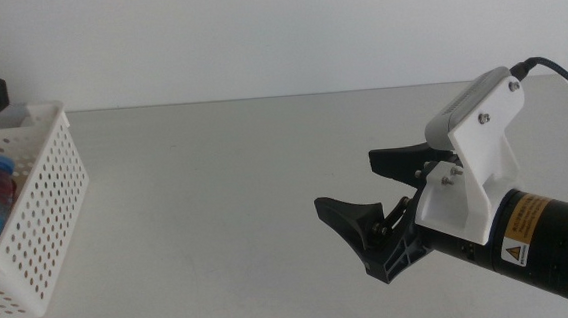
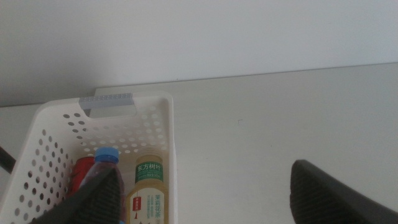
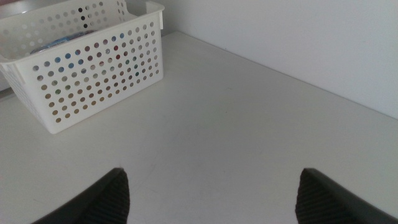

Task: Use arms to grab the bottles and put them into the dustbin to the left of the table.

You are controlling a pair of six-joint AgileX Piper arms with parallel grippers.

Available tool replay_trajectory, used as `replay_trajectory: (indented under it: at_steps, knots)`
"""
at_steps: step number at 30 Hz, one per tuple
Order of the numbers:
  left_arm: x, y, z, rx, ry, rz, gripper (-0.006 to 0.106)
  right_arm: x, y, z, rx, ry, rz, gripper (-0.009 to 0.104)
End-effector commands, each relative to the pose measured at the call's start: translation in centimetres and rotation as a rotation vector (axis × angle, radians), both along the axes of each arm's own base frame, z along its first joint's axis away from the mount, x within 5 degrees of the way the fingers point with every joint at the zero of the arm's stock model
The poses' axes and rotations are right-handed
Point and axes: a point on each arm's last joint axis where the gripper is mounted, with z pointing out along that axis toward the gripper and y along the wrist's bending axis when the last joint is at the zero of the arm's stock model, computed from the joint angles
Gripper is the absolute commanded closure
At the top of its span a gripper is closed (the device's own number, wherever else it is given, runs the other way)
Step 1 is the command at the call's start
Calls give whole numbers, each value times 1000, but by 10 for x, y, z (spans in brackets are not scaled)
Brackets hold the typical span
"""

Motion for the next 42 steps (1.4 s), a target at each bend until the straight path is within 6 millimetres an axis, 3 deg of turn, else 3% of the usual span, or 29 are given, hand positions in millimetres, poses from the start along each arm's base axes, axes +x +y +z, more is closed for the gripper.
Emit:
replay_trajectory:
  at_steps: [1, 5, 14, 21, 32, 38, 42]
  knots:
    - [-1, -1, 17, -19, -108, 1, 7, -2, -3, 24, 81, -98, 2, 24]
    - [-1, -1, 17, -19, -108, 1, 7, -8, -12, 33, 138, -44, -48, 24]
    - [-2, -1, 16, -20, -107, 0, 7, -29, -41, 62, 442, 56, -167, 24]
    - [-36, 1, 6, -21, -144, 0, 7, -46, -55, 51, 408, 30, -147, 24]
    - [-86, 3, -33, -23, -171, -1, 7, -45, -51, 37, 329, 57, -137, 24]
    - [-110, 4, -57, -24, -199, -1, 7, -57, -59, 45, 247, -20, -90, 24]
    - [-121, 5, -71, -25, -213, -1, 7, -60, -80, 57, 295, -88, -169, 24]
